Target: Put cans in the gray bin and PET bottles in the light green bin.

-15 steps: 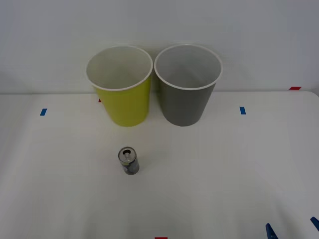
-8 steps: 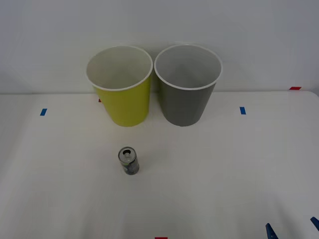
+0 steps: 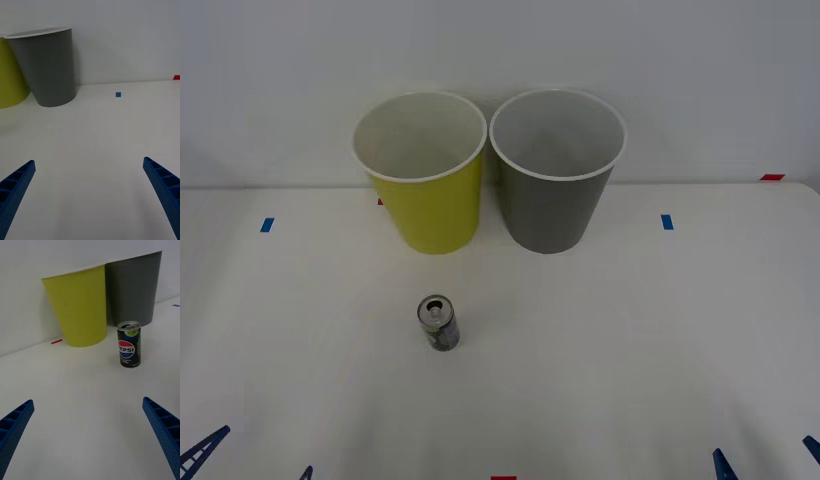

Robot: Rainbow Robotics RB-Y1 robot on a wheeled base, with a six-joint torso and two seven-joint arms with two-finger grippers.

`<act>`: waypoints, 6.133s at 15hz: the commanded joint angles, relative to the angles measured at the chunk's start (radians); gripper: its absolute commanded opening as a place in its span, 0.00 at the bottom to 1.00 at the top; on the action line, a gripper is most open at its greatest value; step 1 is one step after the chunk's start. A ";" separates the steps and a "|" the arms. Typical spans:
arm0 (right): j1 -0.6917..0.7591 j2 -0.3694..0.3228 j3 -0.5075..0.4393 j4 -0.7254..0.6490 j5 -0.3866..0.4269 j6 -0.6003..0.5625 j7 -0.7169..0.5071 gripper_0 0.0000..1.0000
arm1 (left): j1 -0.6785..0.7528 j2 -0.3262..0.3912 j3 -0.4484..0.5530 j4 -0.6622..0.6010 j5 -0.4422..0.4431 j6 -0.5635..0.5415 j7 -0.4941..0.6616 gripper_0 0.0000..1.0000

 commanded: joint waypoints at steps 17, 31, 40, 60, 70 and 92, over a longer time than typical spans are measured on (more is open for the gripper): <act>0.000 0.000 0.000 0.000 0.000 0.000 0.000 1.00 | -0.829 0.014 -0.556 0.306 0.220 0.054 0.028 1.00; 0.000 0.000 0.000 0.000 0.000 0.000 0.000 1.00 | -1.018 -0.026 -0.679 0.372 0.341 0.100 0.031 1.00; 0.000 0.000 0.000 0.000 0.000 0.000 0.000 1.00 | -1.073 -0.096 -0.679 0.418 0.343 0.132 0.036 1.00; 0.000 0.000 0.000 0.000 0.000 0.000 0.000 1.00 | -1.116 -0.133 -0.679 0.440 0.337 0.152 0.047 0.03; 0.000 0.000 0.000 0.000 0.000 0.000 0.000 1.00 | -1.116 -0.133 -0.679 0.440 0.341 0.152 0.051 0.01; 0.000 0.000 0.000 0.000 0.000 0.000 0.000 1.00 | -0.812 -0.188 0.235 -0.602 0.366 1.455 0.010 0.00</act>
